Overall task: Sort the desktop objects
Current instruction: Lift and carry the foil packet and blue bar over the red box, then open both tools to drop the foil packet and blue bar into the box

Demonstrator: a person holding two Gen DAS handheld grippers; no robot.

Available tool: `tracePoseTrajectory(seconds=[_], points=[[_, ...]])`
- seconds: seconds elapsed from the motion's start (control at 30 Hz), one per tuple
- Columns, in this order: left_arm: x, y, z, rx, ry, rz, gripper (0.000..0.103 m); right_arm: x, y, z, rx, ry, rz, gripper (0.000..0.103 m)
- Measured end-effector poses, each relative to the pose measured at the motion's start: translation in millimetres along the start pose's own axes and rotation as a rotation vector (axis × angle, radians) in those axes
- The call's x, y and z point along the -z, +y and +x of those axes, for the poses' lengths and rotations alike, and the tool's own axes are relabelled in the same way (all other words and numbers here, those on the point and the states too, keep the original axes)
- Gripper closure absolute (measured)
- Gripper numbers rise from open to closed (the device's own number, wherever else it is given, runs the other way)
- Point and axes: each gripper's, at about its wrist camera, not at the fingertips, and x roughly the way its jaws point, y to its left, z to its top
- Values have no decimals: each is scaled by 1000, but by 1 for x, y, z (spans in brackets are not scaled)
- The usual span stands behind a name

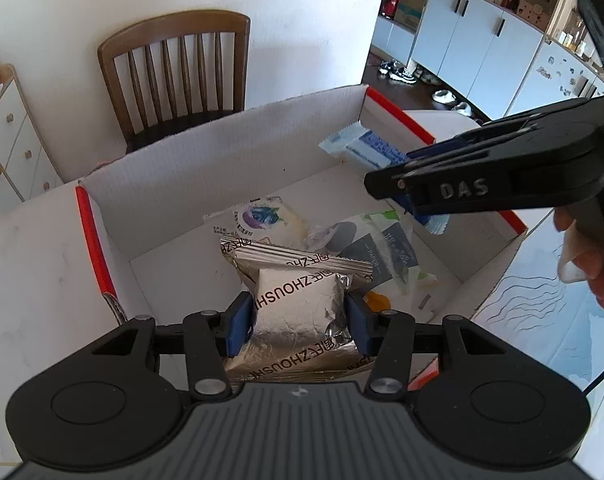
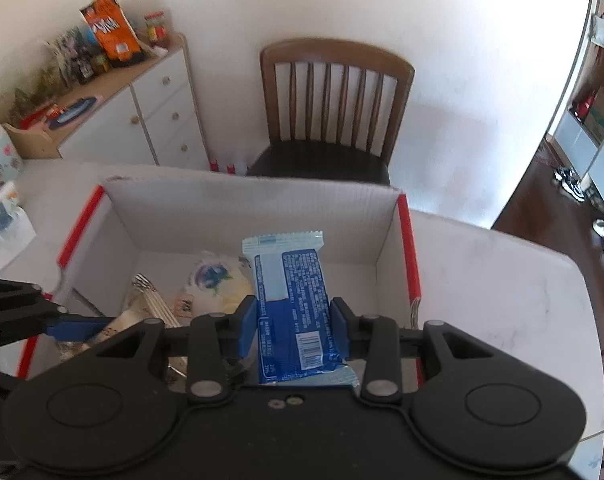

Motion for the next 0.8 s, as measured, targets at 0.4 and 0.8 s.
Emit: tracePoseTrajectory(seconds=[0.4, 0.8], points=[[2, -1, 15, 7, 49, -4, 54, 11, 2, 31, 29, 88, -12, 65], [5, -1, 23, 27, 94, -27, 53, 24, 2, 33, 29, 99, -12, 63]])
